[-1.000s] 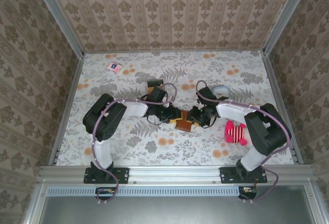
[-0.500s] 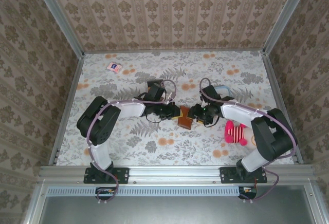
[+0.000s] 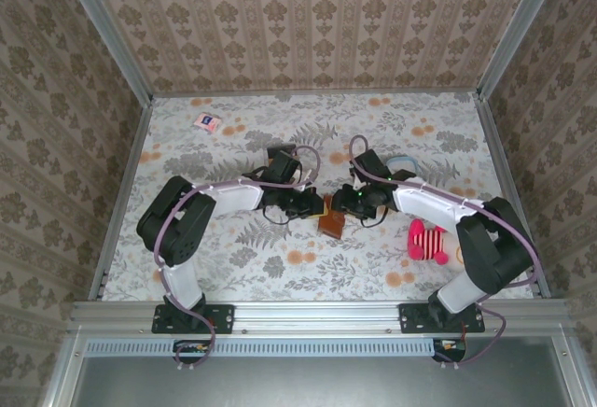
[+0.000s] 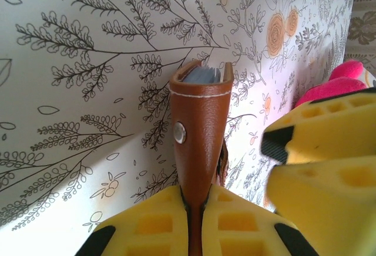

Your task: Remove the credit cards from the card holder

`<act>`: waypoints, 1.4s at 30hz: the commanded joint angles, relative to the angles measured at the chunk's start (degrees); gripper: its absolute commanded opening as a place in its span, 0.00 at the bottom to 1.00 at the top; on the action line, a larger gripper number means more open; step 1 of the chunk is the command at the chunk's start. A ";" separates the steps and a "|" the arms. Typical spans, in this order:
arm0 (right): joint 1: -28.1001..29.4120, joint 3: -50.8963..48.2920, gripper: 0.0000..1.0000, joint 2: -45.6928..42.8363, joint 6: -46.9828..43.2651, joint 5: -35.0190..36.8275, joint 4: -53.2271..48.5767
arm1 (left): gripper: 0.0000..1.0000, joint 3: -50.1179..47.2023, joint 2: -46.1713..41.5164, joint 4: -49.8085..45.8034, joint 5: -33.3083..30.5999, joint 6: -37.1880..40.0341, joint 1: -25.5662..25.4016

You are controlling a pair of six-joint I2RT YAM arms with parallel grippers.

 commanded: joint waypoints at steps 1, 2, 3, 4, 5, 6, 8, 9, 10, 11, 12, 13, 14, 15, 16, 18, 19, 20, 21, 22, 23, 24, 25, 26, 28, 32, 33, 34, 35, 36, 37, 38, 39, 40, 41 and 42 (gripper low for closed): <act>1.13 1.35 0.40 1.85 1.62 0.62 -1.22 | 0.04 1.55 -1.37 -0.86 -0.37 1.43 0.30; 1.39 1.48 0.39 2.28 1.77 0.63 -1.19 | 0.04 1.53 -1.37 -0.86 -0.41 1.38 0.31; 1.60 1.65 0.38 2.70 1.78 0.54 -1.15 | 0.04 1.50 -1.39 -0.82 -0.47 1.31 0.28; 1.86 1.69 0.38 3.02 1.85 0.69 -1.24 | 0.04 1.49 -1.37 -0.78 -0.42 1.31 0.31; 2.03 1.81 0.38 3.43 1.87 0.88 -1.44 | 0.04 1.55 -1.37 -0.79 -0.48 1.33 0.29; 2.12 1.83 0.37 3.71 1.93 0.97 -1.34 | 0.03 1.57 -1.37 -0.78 -0.38 1.32 0.25; 2.26 1.71 0.37 4.08 2.12 1.19 -1.03 | 0.03 1.55 -1.37 -0.70 -0.26 1.25 0.29; 2.22 1.79 0.37 4.39 2.13 1.30 -1.09 | 0.03 1.60 -1.37 -0.73 -0.21 1.24 0.29; 2.25 1.87 0.37 4.60 2.13 1.49 -1.24 | 0.03 1.61 -1.37 -0.69 -0.12 1.23 0.26; 2.34 2.11 0.36 4.93 2.13 1.74 -1.50 | 0.02 1.77 -1.39 -0.70 -0.02 1.21 0.31; 2.30 2.31 0.36 5.12 2.13 2.08 -1.70 | 0.02 1.85 -1.45 -0.79 -0.03 1.21 0.30; 2.31 2.40 0.35 5.30 2.13 2.51 -2.05 | 0.02 1.91 -1.44 -0.78 -0.03 1.28 0.27; 2.30 2.58 0.35 5.37 2.02 3.25 -2.50 | 0.01 1.81 -1.55 -0.83 -0.09 1.22 0.32; 2.30 2.58 0.35 5.43 1.98 4.12 -2.88 | 0.01 1.75 -1.59 -0.84 -0.28 1.16 0.28; 2.28 2.49 0.34 5.36 1.89 5.03 -3.26 | 0.01 1.71 -1.72 -0.91 -0.57 1.12 0.39; 2.30 2.28 0.32 5.08 2.20 8.14 -4.55 | 0.00 1.58 -1.73 -1.41 -1.07 0.86 0.46; 2.30 2.23 0.32 4.83 2.22 9.52 -5.20 | 0.00 1.46 -1.72 -1.54 -1.31 0.86 0.52; 2.34 2.10 0.31 4.63 2.37 11.13 -5.94 | 0.00 1.25 -1.81 -1.77 -1.44 0.77 0.67; 2.30 1.93 0.30 4.25 2.39 12.38 -6.61 | 0.00 1.13 -1.88 -2.15 -1.43 0.69 0.79; 2.30 1.74 0.29 3.89 2.49 13.32 -6.96 | 0.00 0.99 -1.98 -2.62 -3.22 0.68 0.93; 2.23 1.38 0.29 3.44 2.65 14.34 -7.29 | 0.00 0.73 -2.07 -3.17 -3.87 0.60 1.23; 2.17 1.14 0.28 2.99 2.96 15.29 -7.80 | 0.00 0.43 -2.22 -3.60 -4.43 0.48 1.46; 2.05 0.93 0.28 2.70 3.04 16.04 -8.21 | 0.00 0.17 -2.40 -3.87 -4.95 0.21 1.78; 1.91 0.60 0.28 2.38 3.14 16.91 -8.55 | 0.00 -0.29 -2.64 -3.93 -5.45 -0.05 2.06; 1.87 -0.15 0.27 1.51 3.14 18.82 -8.63 | 0.00 -0.87 -2.95 -3.94 -5.82 -0.30 2.58; 1.86 -0.21 0.27 0.75 2.84 19.75 -8.37 | 0.00 -0.99 -2.88 -3.89 -5.80 -0.52 2.70; 1.86 -0.15 0.27 0.90 2.71 19.26 -8.09 | 0.00 -0.99 -2.78 -3.86 -5.72 -0.55 2.70; 1.86 0.10 0.27 1.05 2.53 18.66 -7.78 | 0.00 -1.07 -2.69 -3.85 -5.64 -0.63 2.70; 1.88 0.18 0.28 1.19 2.15 17.79 -7.11 | 0.00 -1.15 -2.69 -3.77 -5.62 -0.62 2.70; 1.82 0.19 0.29 1.44 1.67 16.56 -6.00 | 0.00 -1.20 -2.69 -3.66 -5.63 -0.66 2.70; 1.71 0.23 0.30 1.73 1.29 14.98 -4.87 | 0.00 -1.22 -2.69 -3.68 -5.57 -0.63 2.70; 1.60 0.42 0.31 2.15 0.90 12.93 -3.65 | 0.00 -1.21 -2.61 -3.74 -5.56 -0.63 2.70; 1.43 0.74 0.32 2.70 0.61 10.90 -2.46 | 0.00 -1.23 -2.52 -3.83 -5.55 -0.43 2.70; 1.40 1.08 0.33 3.41 0.64 9.53 -1.77 | 0.00 -1.10 -2.43 -3.97 -5.45 -0.48 2.70; 1.33 1.37 0.34 3.94 0.72 8.37 -1.21 | 0.00 -1.10 -2.43 -3.95 -5.42 -0.54 2.70; 1.33 1.81 0.34 4.71 0.73 7.62 -0.81 | 0.00 -1.15 -2.29 -4.07 -5.45 -0.49 2.70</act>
